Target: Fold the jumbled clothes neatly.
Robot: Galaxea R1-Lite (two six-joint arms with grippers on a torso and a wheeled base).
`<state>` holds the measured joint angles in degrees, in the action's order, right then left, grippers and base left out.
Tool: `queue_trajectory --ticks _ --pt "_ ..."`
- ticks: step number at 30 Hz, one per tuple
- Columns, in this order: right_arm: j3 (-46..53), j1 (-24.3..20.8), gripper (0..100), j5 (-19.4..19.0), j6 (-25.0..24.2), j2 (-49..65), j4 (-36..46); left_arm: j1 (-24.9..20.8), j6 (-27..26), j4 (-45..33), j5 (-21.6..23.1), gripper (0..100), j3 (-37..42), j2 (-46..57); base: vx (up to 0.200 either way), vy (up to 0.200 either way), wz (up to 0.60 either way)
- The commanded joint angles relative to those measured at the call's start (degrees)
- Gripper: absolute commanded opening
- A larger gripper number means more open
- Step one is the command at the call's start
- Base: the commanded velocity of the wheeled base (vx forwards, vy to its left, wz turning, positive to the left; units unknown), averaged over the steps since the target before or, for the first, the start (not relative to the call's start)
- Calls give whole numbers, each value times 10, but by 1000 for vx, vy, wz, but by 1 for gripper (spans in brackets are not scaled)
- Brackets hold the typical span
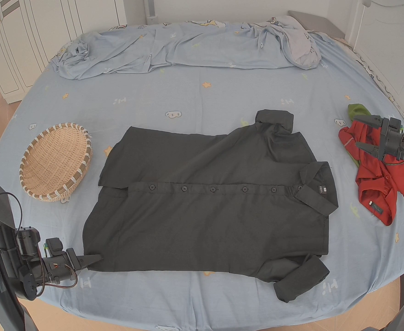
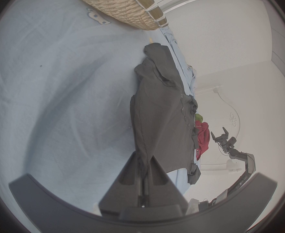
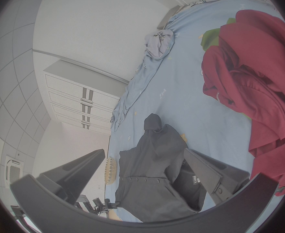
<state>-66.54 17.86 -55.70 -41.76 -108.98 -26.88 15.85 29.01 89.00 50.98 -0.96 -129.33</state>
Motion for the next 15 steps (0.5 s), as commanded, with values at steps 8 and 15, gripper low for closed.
queue_trajectory --ticks 8,15 --pt "60 -2 100 0 100 1 6 -20 -2 10 2 100 10 65 0 0 0" --pt "112 -4 100 1 174 -13 8 -27 36 10 6 100 10 164 0 0 0"
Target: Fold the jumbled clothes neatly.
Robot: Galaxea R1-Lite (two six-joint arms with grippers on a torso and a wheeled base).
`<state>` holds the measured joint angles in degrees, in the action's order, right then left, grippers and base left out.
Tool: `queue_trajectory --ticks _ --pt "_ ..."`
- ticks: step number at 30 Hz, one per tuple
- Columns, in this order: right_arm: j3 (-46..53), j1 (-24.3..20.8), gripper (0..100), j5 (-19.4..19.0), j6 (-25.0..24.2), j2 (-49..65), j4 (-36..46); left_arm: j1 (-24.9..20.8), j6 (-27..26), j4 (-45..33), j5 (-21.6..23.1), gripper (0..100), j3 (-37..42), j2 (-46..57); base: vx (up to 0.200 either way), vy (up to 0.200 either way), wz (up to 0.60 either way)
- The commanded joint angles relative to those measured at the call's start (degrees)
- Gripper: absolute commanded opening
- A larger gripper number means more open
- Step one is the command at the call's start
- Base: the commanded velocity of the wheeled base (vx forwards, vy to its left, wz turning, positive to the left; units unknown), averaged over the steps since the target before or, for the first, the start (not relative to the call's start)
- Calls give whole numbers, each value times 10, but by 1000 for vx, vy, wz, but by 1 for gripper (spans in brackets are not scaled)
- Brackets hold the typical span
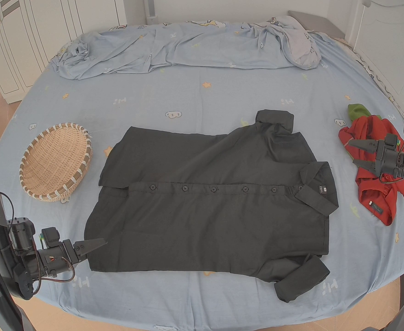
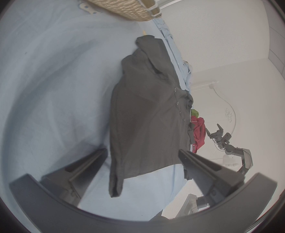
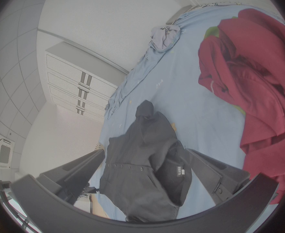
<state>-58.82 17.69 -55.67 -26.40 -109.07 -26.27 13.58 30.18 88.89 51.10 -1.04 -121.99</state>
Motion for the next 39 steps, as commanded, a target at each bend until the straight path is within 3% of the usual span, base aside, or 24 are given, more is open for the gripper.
queue_trajectory --ticks 1,10,16,31,39 --pt "38 -3 100 0 25 -16 2 -5 32 11 6 100 9 106 0 0 0" --pt "41 -25 100 0 72 -64 1 -6 113 11 6 100 -6 221 0 0 0" --pt "38 -29 100 0 103 -88 1 -16 115 11 6 100 -11 221 0 0 0" --pt "-8 -47 100 1 103 -127 0 14 113 11 5 100 -6 221 0 0 0" --pt "-10 -49 100 1 103 -131 -1 -6 114 11 5 100 -9 219 0 0 0"
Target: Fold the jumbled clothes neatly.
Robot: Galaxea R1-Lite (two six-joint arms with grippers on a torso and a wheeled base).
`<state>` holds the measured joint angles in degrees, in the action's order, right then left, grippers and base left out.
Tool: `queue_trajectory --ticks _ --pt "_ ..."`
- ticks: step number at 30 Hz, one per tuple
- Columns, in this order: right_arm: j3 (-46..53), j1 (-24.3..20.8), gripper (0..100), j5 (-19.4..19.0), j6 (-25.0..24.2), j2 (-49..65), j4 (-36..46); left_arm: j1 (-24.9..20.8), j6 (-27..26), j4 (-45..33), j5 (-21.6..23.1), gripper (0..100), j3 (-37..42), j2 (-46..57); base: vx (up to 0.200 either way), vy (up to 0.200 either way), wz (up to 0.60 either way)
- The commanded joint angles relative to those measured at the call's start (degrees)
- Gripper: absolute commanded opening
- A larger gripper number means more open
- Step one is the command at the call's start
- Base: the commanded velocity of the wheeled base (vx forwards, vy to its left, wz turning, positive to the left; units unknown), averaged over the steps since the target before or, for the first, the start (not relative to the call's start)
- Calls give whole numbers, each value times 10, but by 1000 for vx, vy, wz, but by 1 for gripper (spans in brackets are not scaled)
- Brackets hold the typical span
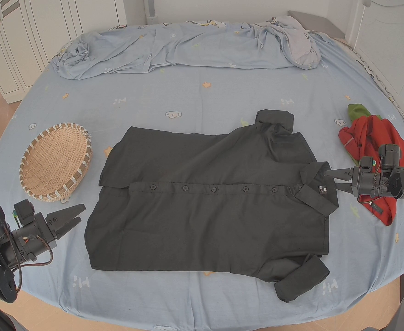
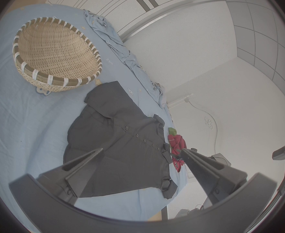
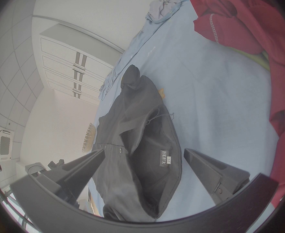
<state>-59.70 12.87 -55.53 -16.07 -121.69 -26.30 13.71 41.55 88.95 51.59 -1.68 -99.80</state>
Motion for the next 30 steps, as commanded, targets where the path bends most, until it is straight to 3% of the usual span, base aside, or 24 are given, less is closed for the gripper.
queue_trajectory --ticks 1,10,11,22,30 --pt "-4 -1 100 0 0 -6 -1 -9 0 10 0 100 -3 -3 0 0 0" --pt "-36 -14 100 14 -3 -33 0 -15 1 10 0 100 -4 -5 0 0 0" --pt "-39 -14 0 14 -3 -36 0 -15 1 10 0 100 -4 -5 0 0 0" --pt "-58 -7 0 32 -5 -50 0 -14 0 10 1 100 -5 -23 0 0 0" --pt "-44 40 0 34 -5 -29 2 -15 0 10 1 100 -6 -31 0 0 0"
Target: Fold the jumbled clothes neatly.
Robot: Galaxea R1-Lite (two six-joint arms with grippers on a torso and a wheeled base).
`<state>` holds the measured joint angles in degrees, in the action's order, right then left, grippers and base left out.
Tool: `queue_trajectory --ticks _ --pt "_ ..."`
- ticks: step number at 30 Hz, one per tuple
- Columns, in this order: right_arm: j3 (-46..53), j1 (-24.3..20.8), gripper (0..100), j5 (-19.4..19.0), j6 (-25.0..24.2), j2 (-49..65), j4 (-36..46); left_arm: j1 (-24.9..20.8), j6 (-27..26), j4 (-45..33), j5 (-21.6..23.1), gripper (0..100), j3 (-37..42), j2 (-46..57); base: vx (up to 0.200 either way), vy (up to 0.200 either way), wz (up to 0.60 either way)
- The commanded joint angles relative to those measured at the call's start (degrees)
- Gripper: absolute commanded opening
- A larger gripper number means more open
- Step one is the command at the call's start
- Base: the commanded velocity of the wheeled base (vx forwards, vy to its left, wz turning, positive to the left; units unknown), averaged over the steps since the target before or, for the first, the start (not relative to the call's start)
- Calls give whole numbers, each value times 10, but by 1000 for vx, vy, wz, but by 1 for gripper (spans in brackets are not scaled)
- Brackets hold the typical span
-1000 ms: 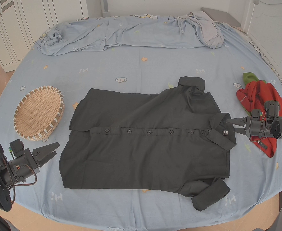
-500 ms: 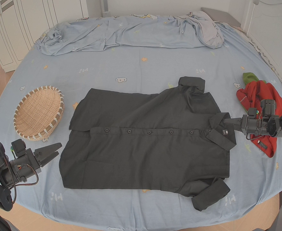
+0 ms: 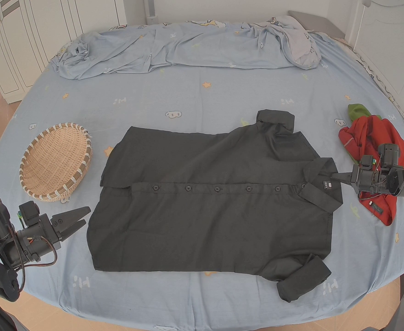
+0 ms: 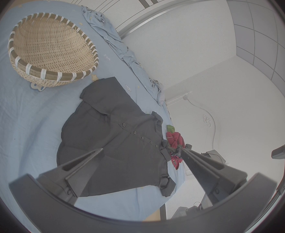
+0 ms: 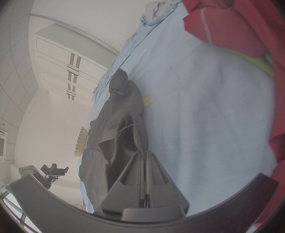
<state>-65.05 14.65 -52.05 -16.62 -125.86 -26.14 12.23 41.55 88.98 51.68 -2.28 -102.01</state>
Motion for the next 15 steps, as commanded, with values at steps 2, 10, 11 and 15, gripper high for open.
queue_trajectory --ticks 2,10,11,15 --pt "19 32 0 0 0 14 0 0 -1 10 0 100 0 -12 0 0 0" --pt "41 42 0 0 2 20 -1 -4 -1 10 0 100 -4 -14 0 0 0" --pt "42 39 0 0 2 20 -1 -7 -1 10 0 100 -4 -15 0 0 0" --pt "45 30 0 2 2 20 -1 -9 -1 10 0 100 -4 -18 0 0 0"
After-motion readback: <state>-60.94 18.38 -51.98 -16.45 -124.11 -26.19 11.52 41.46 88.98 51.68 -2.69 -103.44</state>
